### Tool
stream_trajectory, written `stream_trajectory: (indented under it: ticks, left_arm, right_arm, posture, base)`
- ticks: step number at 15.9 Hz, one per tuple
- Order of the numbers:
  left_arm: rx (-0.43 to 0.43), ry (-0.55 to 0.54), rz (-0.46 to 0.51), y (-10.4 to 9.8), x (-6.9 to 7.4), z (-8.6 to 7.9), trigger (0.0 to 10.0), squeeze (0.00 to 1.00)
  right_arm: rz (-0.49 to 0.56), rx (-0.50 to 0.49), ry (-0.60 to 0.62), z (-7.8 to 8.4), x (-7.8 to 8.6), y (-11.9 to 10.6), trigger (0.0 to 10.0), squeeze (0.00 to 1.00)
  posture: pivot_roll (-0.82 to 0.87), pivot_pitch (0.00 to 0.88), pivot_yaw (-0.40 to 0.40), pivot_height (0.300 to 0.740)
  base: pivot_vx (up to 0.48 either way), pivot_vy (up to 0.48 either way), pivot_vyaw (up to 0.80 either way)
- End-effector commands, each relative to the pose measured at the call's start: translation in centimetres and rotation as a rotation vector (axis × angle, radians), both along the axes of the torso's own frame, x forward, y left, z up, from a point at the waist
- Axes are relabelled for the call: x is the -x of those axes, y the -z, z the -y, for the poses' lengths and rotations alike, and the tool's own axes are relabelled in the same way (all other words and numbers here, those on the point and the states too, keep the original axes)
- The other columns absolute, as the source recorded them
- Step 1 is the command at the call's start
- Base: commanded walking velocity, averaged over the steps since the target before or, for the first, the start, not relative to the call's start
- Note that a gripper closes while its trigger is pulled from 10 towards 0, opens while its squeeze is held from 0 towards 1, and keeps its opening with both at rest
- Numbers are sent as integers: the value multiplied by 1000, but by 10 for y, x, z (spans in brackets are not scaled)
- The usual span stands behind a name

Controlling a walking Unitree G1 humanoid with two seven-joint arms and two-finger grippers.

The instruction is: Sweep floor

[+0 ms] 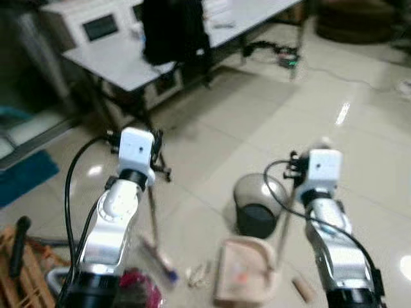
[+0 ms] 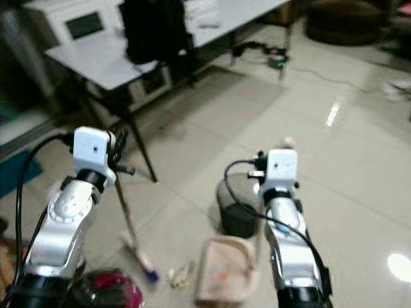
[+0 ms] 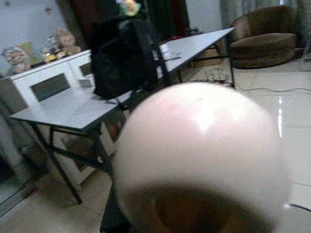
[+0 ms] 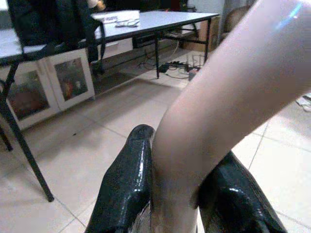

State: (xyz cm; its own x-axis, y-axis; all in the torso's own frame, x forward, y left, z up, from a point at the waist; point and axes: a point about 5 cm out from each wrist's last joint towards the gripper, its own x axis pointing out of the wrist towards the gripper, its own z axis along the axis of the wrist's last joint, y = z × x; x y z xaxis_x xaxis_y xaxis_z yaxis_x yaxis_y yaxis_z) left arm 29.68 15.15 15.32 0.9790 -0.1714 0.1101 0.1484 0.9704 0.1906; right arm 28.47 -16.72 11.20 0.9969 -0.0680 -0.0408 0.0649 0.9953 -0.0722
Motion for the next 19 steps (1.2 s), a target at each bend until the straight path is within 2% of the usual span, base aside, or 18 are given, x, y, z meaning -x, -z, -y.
stream_trajectory:
  ticks: [1,5,6,11,12,16,19]
  left_arm:
    - [-20,-14,15,-5,1,-7,10000,0]
    - [-41,68,-78,18,5,4,10000,0]
    - [-58,87,-72,21,4,7,10000,0]
    - [-69,113,9,20,-1,12,10000,0]
    - [-68,118,36,20,-6,15,10000,0]
    - [-57,118,79,22,-7,21,10000,0]
    - [-40,143,126,24,-12,28,10000,0]
  right_arm:
    - [44,-21,-36,-12,0,-8,10000,0]
    - [58,25,-69,-17,3,-5,10000,0]
    - [72,59,-94,-20,0,-6,10000,0]
    - [129,128,-181,-33,-6,-12,10000,0]
    - [129,148,-191,-34,-5,-7,10000,0]
    - [122,172,-160,-25,-4,4,10000,0]
    - [186,193,-188,-35,-9,3,10000,0]
  posture:
    - [0,68,108,740]
    - [-4,130,118,740]
    - [-1,147,122,740]
    - [6,223,131,740]
    - [15,255,129,740]
    - [24,300,132,740]
    - [18,312,129,740]
  base:
    - [398,0,0]
    - [0,0,0]
    - [0,0,0]
    - [0,0,0]
    - [0,0,0]
    - [0,0,0]
    - [0,0,0]
